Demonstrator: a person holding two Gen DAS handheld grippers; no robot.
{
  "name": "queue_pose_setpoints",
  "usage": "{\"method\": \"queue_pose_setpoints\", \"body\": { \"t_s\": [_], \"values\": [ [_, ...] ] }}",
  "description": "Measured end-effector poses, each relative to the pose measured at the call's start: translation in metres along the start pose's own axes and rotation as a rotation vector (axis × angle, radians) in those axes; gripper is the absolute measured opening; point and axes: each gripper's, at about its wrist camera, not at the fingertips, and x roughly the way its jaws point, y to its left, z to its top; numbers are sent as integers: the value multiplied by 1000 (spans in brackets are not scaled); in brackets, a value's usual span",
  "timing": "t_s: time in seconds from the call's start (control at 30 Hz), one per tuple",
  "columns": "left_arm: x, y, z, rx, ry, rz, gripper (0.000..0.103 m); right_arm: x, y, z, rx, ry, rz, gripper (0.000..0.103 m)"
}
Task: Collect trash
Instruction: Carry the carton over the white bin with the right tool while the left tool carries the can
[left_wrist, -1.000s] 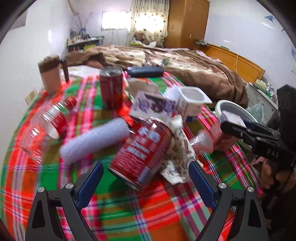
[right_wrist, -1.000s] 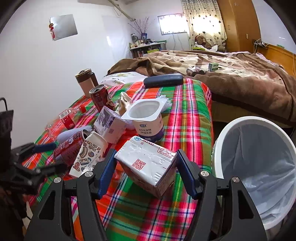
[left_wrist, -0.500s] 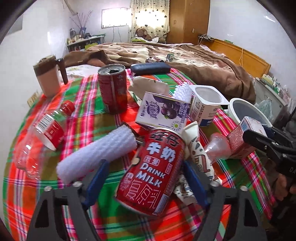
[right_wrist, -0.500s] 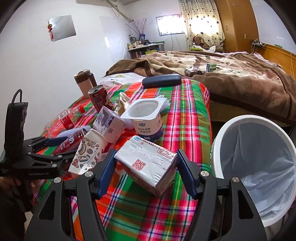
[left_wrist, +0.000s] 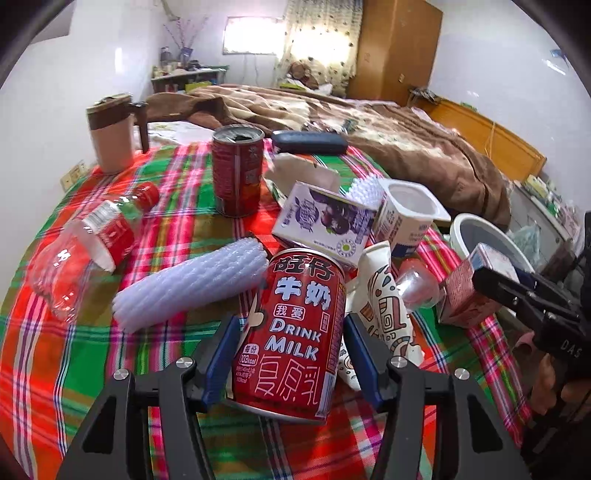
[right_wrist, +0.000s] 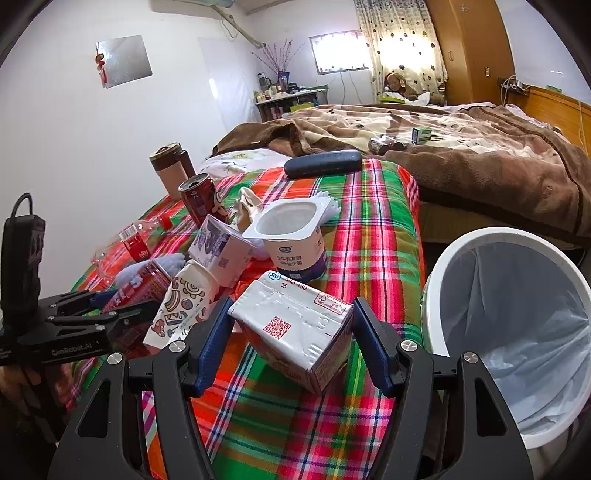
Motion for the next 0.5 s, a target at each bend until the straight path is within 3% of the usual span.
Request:
{"method": "queue_pose_setpoints", "body": {
  "t_s": [0.17,0.5],
  "values": [
    [-18,-1,1,-34,-43,0,58,-4,1,0,-1,-10,6,66],
    [-54,-37,11,3,-124,-23,58,-30,-6,10,9,-69,-8,66]
  ]
}}
